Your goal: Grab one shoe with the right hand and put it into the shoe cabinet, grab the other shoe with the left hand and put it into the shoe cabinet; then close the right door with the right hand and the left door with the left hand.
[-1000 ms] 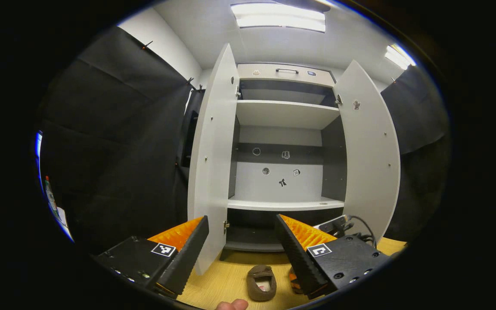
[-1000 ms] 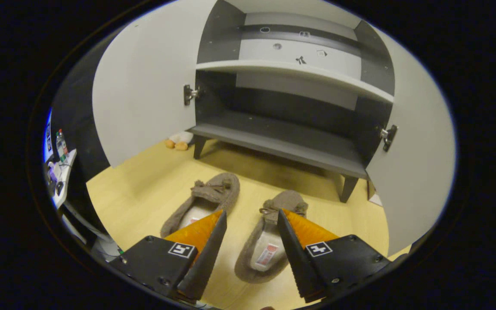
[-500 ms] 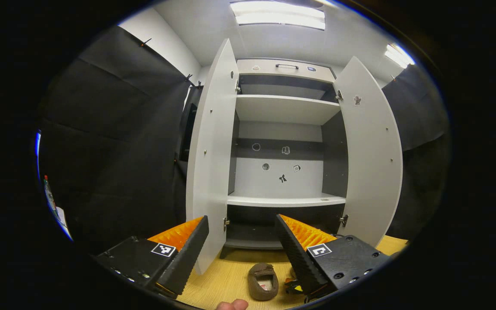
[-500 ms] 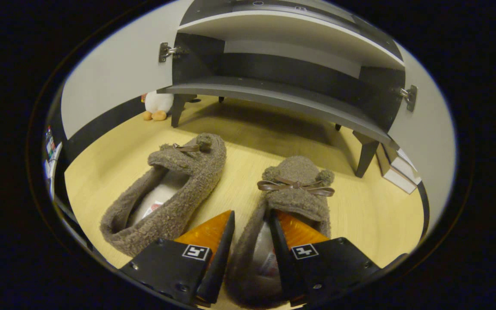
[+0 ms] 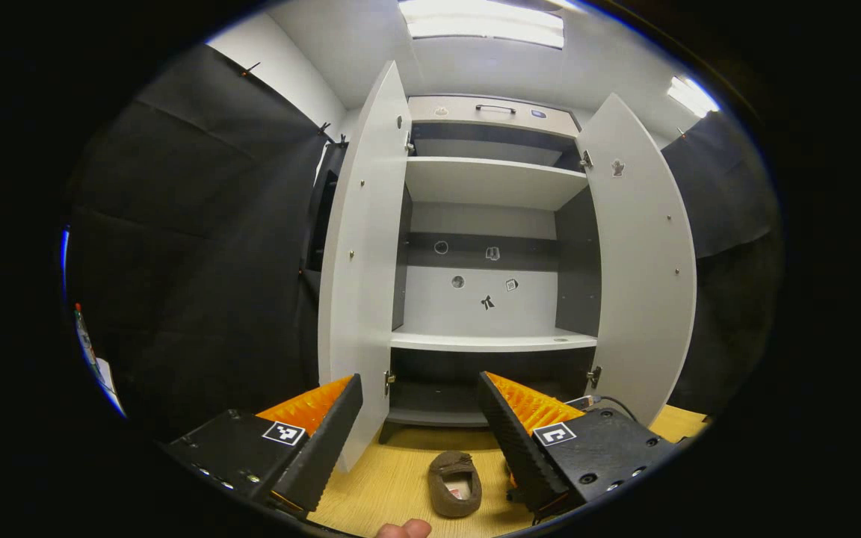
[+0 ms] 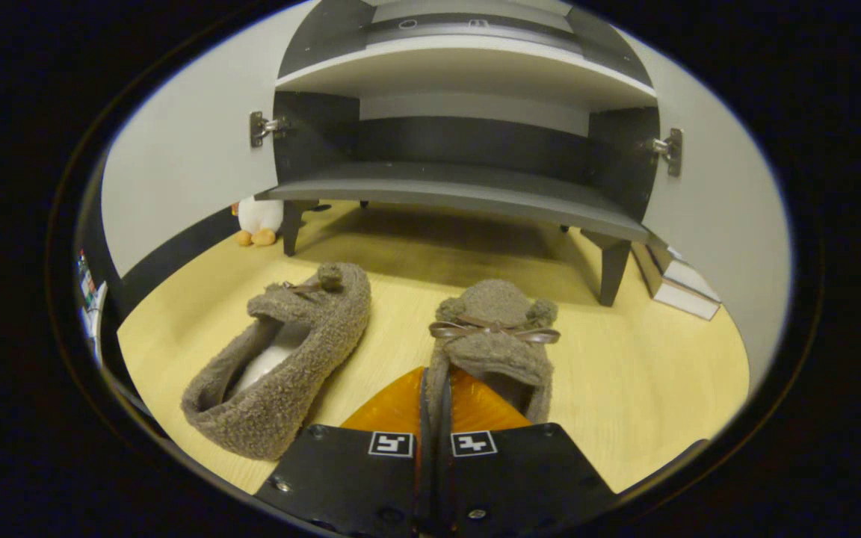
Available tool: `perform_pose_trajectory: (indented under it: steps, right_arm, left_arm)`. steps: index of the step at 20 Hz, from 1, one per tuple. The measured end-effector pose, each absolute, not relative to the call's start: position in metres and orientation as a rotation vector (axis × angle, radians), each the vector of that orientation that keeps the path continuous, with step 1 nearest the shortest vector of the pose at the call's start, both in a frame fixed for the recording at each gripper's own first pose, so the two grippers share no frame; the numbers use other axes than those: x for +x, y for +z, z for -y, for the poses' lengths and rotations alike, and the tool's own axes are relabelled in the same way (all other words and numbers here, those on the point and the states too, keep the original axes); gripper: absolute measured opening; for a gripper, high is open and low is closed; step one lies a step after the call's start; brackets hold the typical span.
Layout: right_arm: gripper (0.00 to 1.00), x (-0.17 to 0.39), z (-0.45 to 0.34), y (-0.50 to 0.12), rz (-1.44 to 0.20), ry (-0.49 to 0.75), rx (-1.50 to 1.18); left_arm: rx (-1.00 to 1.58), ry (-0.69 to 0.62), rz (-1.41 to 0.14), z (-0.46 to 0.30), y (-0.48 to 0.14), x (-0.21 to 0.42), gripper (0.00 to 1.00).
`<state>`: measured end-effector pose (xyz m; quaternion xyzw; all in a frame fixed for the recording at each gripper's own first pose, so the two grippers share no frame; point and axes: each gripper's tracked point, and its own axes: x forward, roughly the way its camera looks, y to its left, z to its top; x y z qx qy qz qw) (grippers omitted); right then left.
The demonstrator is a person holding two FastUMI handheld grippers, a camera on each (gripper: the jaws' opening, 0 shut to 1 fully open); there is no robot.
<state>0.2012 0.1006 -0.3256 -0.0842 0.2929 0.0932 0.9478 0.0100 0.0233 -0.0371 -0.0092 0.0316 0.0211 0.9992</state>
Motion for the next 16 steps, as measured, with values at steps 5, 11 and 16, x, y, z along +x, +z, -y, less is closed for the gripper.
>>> perform_pose_trajectory:
  steps: [5,11,16]
  right_arm:
    - [0.05,0.185,-0.085,-0.278,-0.481,0.208,-0.231]
    - [0.05,0.174,-0.101,-0.162,-0.294,0.229,-0.205]
    - [0.05,0.204,-0.12,-0.049,-0.183,0.262,-0.144]
  left_arm:
    - [-0.018,0.016,-0.07,-0.013,-0.041,0.009,0.95]
    - [-0.032,-0.004,-0.074,-0.005,-0.045,0.007,0.95]
    - [-0.033,-0.002,-0.063,-0.002,-0.047,0.002,0.95]
